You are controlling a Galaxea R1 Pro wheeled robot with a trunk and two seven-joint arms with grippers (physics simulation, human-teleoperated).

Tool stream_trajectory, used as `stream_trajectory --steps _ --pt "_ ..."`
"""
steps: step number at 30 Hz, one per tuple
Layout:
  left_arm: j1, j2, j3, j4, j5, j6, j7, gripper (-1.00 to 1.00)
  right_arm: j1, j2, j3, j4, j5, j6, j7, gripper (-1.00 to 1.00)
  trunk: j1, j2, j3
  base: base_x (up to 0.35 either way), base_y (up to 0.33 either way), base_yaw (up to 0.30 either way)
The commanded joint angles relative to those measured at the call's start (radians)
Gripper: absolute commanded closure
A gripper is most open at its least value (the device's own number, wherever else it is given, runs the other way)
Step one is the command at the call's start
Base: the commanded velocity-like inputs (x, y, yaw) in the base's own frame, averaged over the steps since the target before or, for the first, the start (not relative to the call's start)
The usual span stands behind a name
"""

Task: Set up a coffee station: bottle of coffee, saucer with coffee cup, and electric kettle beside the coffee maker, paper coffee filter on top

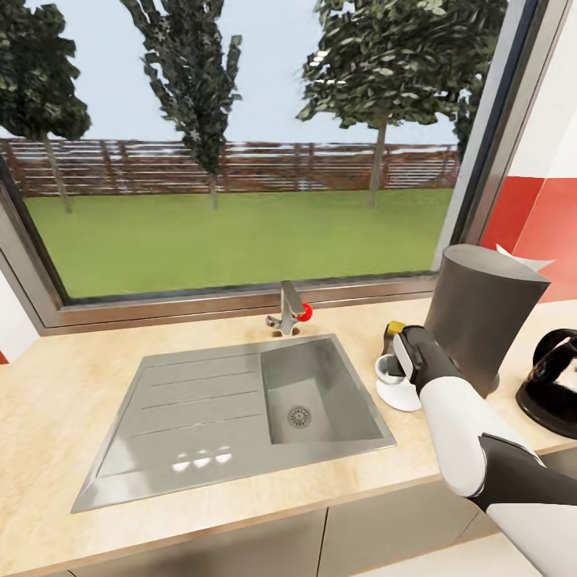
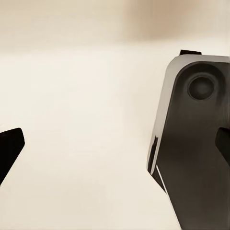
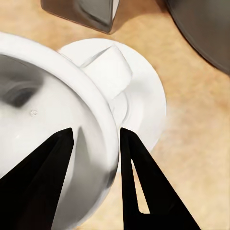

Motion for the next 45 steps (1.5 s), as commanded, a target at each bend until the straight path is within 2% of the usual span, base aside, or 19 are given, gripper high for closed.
stream_trajectory --steps 1,8,15,30,38,45 --pt "0.000 0.000 -0.008 -0.001 0.006 -0.001 0.004 -1.00 -0.001 0.002 -0.008 0.000 0.008 0.003 0.003 1.00 0.000 -0.002 -0.002 0.000 0.000 0.000" --pt "0.000 0.001 -0.008 -0.001 0.006 -0.002 0.004 -1.00 0.000 0.000 -0.008 0.005 0.009 0.004 -0.001 1.00 0.000 -0.002 -0.002 0.000 0.000 0.000" --pt "0.000 0.001 -0.008 -0.001 0.006 -0.002 0.004 -1.00 0.012 -0.022 -0.008 0.005 0.008 0.004 -0.020 1.00 0.000 -0.002 -0.002 0.000 0.000 0.000" --pt "0.000 0.001 -0.009 -0.001 0.006 -0.003 0.003 -1.00 0.016 -0.027 -0.008 0.005 0.008 0.004 -0.022 1.00 0.000 -0.002 -0.002 0.000 0.000 0.000" --pt "0.000 0.001 -0.010 -0.001 0.006 -0.003 0.003 -1.00 0.016 -0.041 -0.008 0.005 0.008 0.004 -0.022 1.00 0.000 -0.002 -0.002 0.000 0.000 0.000" --pt "0.000 0.001 -0.010 -0.001 0.006 -0.003 0.004 -1.00 0.017 -0.043 -0.008 0.005 0.009 0.004 -0.021 1.00 0.000 -0.002 -0.002 0.000 0.000 0.000"
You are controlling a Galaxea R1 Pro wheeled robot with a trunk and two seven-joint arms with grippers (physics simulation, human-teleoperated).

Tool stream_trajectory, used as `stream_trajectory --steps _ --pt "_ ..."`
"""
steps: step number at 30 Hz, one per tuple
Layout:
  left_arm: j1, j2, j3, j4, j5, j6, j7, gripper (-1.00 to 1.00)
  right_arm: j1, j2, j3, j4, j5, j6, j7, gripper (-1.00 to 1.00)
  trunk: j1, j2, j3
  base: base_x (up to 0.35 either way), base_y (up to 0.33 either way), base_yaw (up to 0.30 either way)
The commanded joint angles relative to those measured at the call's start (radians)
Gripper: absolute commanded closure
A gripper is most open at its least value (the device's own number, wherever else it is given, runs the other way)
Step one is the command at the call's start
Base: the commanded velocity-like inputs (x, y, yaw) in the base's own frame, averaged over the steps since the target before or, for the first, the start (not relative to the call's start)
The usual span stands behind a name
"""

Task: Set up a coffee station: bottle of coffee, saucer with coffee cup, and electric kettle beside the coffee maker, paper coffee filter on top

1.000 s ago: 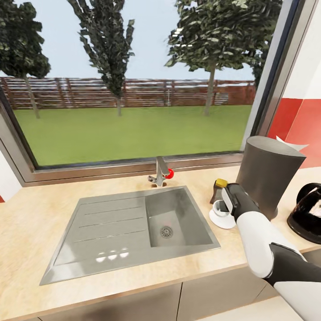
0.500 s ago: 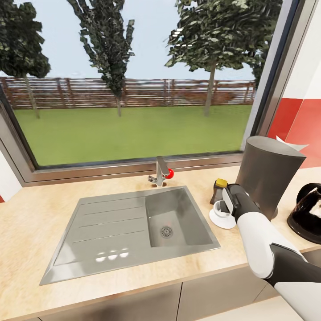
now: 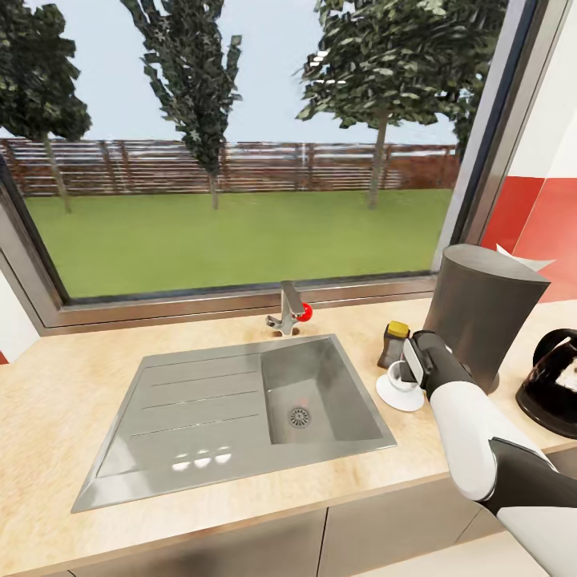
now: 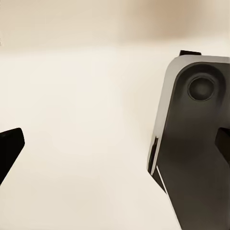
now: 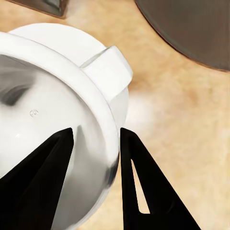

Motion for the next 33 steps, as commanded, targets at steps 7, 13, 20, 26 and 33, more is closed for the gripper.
stream_trajectory --steps 7,13,20,26,33 --pt "0.000 0.002 -0.009 -0.001 0.006 -0.001 0.004 -1.00 -0.001 0.001 -0.004 0.019 0.003 0.003 0.002 -1.00 0.000 -0.002 -0.002 0.000 0.000 0.000" --pt "0.000 0.004 -0.008 -0.001 0.006 -0.001 0.005 -1.00 -0.001 0.001 -0.004 0.023 0.003 0.003 0.002 -1.00 0.000 -0.002 -0.002 0.000 0.000 0.000" --pt "0.000 0.004 -0.007 0.000 0.006 -0.001 0.005 -1.00 -0.001 0.001 -0.004 0.024 0.003 0.002 0.002 -1.00 0.000 -0.002 -0.002 0.000 0.000 0.000" --pt "0.000 0.004 -0.007 0.000 0.006 -0.001 0.005 -1.00 -0.001 0.002 -0.004 0.021 0.001 0.002 0.002 -1.00 0.000 -0.002 -0.002 0.000 0.000 0.000" --pt "0.000 0.004 -0.007 -0.001 0.006 -0.001 0.004 -1.00 -0.003 0.005 -0.006 -0.071 0.001 0.006 0.001 -1.00 0.000 -0.002 -0.002 0.000 0.000 0.000"
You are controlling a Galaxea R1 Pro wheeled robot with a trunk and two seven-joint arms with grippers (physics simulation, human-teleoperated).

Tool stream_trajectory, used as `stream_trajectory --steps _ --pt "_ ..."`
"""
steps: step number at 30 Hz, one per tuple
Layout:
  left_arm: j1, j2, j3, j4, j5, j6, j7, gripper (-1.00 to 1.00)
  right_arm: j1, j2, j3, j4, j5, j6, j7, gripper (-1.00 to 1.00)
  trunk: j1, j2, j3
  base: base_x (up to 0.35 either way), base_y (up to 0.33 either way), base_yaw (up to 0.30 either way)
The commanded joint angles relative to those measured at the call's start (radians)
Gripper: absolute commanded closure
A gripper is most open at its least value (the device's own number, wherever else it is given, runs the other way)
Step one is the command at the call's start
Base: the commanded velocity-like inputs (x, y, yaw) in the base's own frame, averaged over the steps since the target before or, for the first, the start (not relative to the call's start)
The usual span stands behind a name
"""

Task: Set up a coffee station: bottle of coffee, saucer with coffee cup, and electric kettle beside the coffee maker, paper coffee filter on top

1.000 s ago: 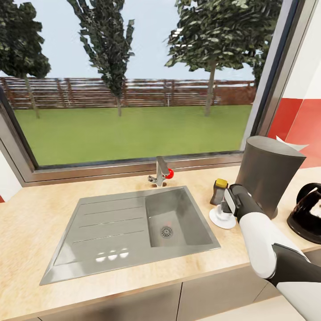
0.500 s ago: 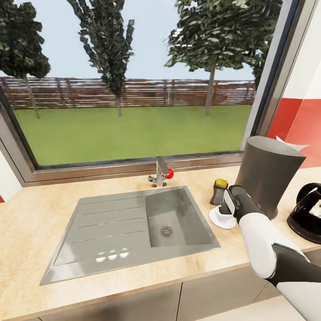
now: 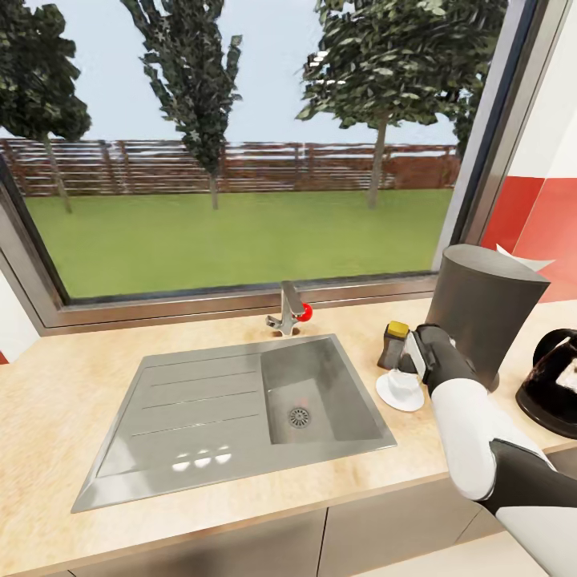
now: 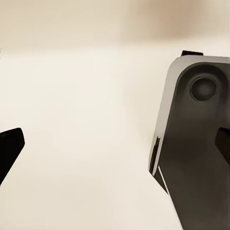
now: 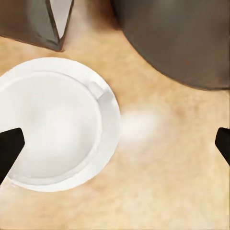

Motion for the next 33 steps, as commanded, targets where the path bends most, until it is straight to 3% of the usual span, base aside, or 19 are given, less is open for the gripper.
stream_trajectory --steps 1,12,22,33 --pt "0.000 0.000 -0.008 -0.002 0.006 -0.001 0.004 -1.00 -0.001 0.002 -0.003 -0.020 -0.001 0.005 -0.001 -1.00 0.001 -0.002 -0.002 0.000 0.000 0.000" --pt "0.000 -0.001 -0.010 -0.002 0.006 -0.002 0.002 -1.00 -0.001 0.008 -0.001 -0.031 -0.001 0.006 -0.001 -1.00 0.001 -0.002 -0.002 -0.036 0.000 0.000" --pt "0.000 -0.001 -0.010 -0.002 0.006 -0.002 0.002 -1.00 -0.001 0.009 0.001 -0.031 -0.002 0.005 -0.001 -1.00 0.001 -0.002 -0.002 -0.313 -0.005 0.000" --pt "0.000 0.000 -0.009 -0.002 0.006 -0.003 0.002 -1.00 0.000 0.003 -0.001 0.001 0.000 0.001 0.001 -1.00 0.001 -0.002 -0.002 -0.322 -0.139 0.000"
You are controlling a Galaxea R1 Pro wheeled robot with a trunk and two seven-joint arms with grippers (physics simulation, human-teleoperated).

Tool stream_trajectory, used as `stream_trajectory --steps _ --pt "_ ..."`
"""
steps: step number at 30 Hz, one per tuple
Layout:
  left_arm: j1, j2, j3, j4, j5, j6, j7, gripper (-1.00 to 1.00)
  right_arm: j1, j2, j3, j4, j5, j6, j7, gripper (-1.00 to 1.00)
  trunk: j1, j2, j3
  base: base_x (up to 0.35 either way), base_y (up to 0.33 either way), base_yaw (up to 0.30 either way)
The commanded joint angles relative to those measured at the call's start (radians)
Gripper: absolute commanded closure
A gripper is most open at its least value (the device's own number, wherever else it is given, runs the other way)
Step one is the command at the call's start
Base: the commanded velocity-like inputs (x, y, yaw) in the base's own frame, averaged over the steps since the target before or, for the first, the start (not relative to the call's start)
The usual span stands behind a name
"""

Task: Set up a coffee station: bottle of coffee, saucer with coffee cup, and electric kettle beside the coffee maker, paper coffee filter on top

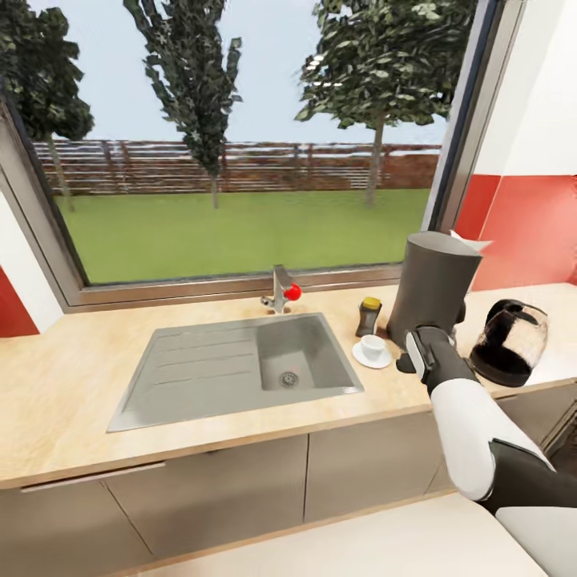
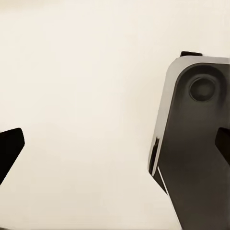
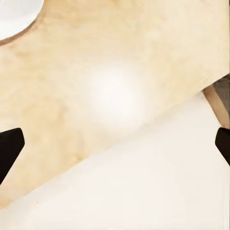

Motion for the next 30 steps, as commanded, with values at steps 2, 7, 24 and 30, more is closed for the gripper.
stream_trajectory --steps 2,7,24,30 --pt "0.000 0.000 -0.008 -0.001 0.006 -0.001 0.005 -1.00 0.001 -0.002 -0.003 0.049 0.001 -0.004 -0.001 -1.00 0.000 -0.002 -0.002 -0.321 -0.126 0.000" --pt "0.000 0.000 -0.008 -0.003 0.006 -0.002 0.004 -1.00 0.046 -0.006 -0.003 0.207 0.000 -0.340 0.003 -1.00 0.000 -0.002 -0.002 -0.321 -0.116 0.000" --pt "0.000 -0.005 -0.009 -0.009 0.006 -0.002 -0.002 -1.00 0.475 -0.002 -0.004 0.512 -0.004 -1.995 -0.002 -1.00 0.000 -0.002 -0.002 -0.099 -0.026 0.000" --pt "0.000 -0.003 -0.009 -0.009 0.006 -0.002 -0.002 -1.00 0.564 -0.006 -0.004 0.536 -0.002 -2.003 0.000 -1.00 0.000 -0.002 -0.002 0.000 0.000 0.000"
